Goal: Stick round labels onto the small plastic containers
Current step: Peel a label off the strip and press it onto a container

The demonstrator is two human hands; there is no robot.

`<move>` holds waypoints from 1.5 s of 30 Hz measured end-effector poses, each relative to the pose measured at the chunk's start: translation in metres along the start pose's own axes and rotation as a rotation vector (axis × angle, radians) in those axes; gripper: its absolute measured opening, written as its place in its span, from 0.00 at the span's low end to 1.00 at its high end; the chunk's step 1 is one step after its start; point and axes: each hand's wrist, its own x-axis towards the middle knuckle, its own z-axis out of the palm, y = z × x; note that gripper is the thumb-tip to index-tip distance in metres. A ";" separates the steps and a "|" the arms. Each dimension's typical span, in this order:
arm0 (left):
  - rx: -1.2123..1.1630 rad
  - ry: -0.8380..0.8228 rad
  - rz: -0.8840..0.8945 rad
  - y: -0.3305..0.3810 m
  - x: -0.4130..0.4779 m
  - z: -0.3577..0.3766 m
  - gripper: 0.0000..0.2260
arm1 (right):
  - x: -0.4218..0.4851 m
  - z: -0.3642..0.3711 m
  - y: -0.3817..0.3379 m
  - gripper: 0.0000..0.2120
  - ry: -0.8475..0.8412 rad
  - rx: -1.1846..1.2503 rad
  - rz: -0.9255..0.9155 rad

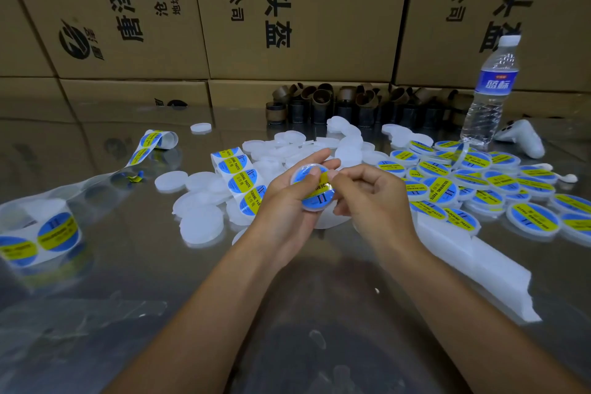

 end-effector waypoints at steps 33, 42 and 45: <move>0.260 0.122 0.038 -0.005 -0.001 -0.006 0.08 | 0.002 -0.001 -0.001 0.04 0.050 -0.080 -0.077; 0.430 0.061 0.141 -0.006 -0.005 -0.003 0.08 | 0.001 -0.002 0.000 0.03 0.134 -0.068 -0.129; 0.445 0.060 0.140 -0.006 -0.005 -0.002 0.08 | 0.001 -0.003 0.002 0.04 0.148 -0.096 -0.140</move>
